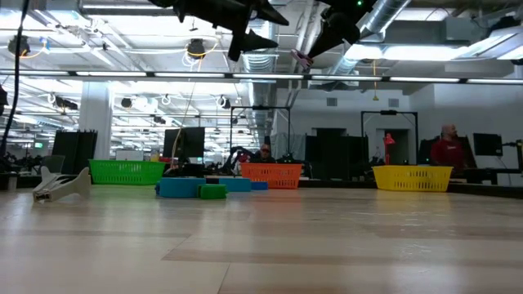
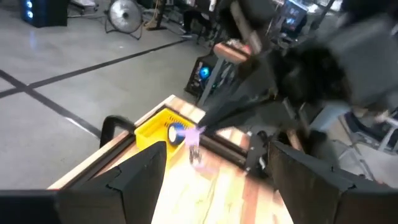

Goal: Pick and place Stapler, Stapler remover, tape
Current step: Put the purple staple remover into the green bin

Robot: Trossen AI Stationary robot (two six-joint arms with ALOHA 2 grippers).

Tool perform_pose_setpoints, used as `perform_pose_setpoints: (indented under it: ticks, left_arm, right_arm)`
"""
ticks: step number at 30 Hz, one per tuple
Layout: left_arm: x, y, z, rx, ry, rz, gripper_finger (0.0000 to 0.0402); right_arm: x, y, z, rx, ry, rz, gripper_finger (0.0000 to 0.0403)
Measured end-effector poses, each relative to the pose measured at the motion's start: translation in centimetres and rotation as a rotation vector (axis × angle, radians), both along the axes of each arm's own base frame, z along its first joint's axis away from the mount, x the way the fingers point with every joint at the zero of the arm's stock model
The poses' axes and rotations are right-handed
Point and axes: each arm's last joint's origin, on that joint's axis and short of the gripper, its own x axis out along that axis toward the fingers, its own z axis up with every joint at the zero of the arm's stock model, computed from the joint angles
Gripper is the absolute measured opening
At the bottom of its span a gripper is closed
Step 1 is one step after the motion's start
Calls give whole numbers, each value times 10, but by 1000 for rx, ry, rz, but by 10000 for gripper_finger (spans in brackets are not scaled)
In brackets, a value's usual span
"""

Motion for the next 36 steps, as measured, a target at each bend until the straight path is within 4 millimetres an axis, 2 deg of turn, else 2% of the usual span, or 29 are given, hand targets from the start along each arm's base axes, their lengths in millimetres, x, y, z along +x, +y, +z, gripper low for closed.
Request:
perform_pose_setpoints:
  ticks: [7,13,21,31,36]
  left_arm:
    - [-2,5,5,-15,7,-36,273]
    - [8,5,-11,-67,50,-102,273]
    - [16,2,-18,-68,63,-117,273]
    - [24,-21,-18,-68,63,-176,273]
    - [28,-31,-18,-49,72,-126,273]
  right_arm:
    - [0,0,0,0,-1,1,0]
    - [1,1,0,-4,3,14,0]
    - [4,11,0,-5,17,95,0]
    - [10,30,-1,-18,24,155,0]
    - [10,33,-1,-19,25,163,0]
